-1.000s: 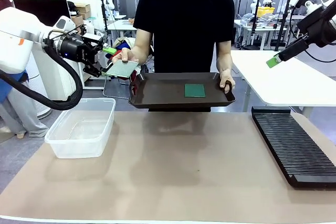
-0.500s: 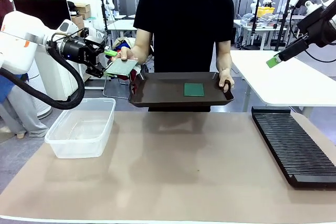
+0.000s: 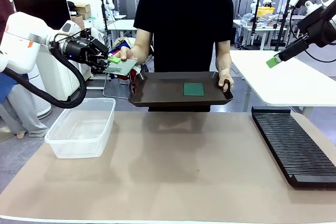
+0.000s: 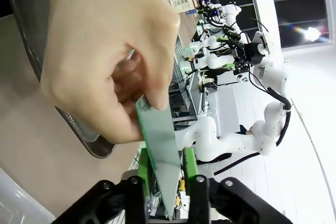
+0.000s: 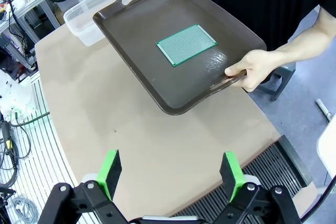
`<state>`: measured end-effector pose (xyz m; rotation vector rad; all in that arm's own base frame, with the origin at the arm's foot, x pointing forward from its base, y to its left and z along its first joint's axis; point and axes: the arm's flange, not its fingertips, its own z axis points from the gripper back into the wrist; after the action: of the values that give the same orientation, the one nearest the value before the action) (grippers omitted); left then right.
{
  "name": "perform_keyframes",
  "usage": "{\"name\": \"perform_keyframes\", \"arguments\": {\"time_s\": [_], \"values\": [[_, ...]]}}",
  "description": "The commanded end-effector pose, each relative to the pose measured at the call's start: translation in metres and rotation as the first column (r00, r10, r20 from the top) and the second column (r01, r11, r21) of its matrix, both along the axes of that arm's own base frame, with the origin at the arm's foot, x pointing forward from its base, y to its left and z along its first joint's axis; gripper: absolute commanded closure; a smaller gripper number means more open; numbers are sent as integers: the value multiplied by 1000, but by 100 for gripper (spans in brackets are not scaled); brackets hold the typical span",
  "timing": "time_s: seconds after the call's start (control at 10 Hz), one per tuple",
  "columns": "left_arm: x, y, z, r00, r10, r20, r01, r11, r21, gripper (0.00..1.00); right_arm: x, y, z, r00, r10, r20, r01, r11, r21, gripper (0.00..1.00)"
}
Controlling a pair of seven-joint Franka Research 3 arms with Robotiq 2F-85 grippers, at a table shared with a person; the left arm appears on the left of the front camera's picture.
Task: Sort PCBs into racks and boxes based on the side picked up.
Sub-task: Pick up the Blank PCB handed by the Human, then if the short side of the Blank PCB is picked up, insert it into the PCB Rack ; if the long side is picked up, place it in the Organizing box.
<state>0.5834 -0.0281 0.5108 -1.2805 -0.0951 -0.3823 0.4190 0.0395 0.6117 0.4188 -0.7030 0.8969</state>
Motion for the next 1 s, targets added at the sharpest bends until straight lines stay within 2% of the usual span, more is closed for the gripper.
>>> {"name": "perform_keyframes", "arguments": {"time_s": [0.0, 0.5, 0.8, 0.9], "values": [[3, 1, 4, 999, -18, -33, 18, 1000, -10, 100, 0, 0, -1, 1000, 12, 0, -12, 1000, 15, 0], [-3, 2, 4, 999, -23, -24, 23, 1000, -14, 100, 0, 0, -1, 1000, 12, 0, -12, 1000, 15, 0], [-12, -6, 5, 999, -24, -32, 25, 999, 31, 100, 0, 0, -1, 1000, 12, 0, -12, 1000, 15, 0], [-20, -11, 7, 998, 25, -54, -23, 999, 41, 100, 0, 0, -1, 1000, 12, 0, -12, 1000, 15, 0]]}}
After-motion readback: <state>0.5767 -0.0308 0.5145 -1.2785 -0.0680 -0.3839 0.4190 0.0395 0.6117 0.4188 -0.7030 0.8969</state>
